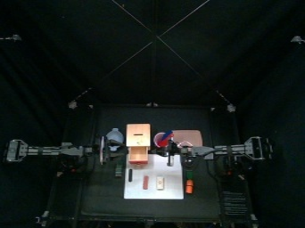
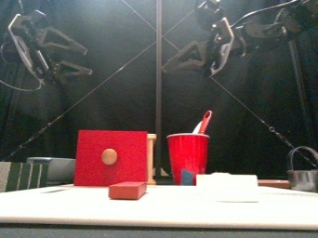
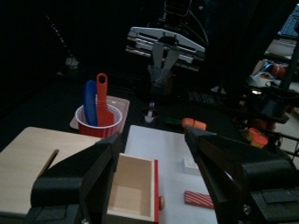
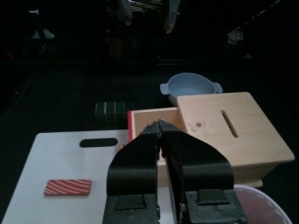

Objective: Grab cookie cutter

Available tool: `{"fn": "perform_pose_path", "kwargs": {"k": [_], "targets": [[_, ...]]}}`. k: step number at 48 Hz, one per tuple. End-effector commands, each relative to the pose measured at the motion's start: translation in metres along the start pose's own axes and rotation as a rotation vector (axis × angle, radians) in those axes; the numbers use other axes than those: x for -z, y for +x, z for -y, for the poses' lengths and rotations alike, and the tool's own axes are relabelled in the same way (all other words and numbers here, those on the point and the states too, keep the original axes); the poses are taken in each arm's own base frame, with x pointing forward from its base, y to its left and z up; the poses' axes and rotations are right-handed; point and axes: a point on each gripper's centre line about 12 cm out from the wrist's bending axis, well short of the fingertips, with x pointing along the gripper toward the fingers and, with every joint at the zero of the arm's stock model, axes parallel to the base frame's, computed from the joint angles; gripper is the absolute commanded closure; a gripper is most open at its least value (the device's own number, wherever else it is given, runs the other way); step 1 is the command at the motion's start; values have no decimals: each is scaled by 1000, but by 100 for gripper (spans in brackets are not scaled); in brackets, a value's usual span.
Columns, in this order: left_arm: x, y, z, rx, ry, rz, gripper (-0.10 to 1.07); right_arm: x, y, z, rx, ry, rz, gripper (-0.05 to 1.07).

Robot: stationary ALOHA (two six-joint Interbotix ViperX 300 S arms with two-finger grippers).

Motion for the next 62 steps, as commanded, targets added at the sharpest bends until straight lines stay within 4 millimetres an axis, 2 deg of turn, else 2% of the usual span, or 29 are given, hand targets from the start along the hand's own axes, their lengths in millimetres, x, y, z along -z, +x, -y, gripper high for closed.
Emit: {"fn": "perform_pose_path", "kwargs": {"k": [1,16,22,35,62], "targets": [[-8,2,1,6,10,27,5,-12,-18,-3,-5,5,56,101],[-7,2,1,6,13,23,5,-18,-57,-8,-8,86,93,101],[-7,2,0,3,15,24,5,-19,-64,-11,-15,124,68,101],[-5,1,-2,-7,12,17,5,-7,-65,-13,-19,124,14,101],[-2,0,-6,-25,11,13,5,0,-66,-11,-14,106,-2,101]]}}
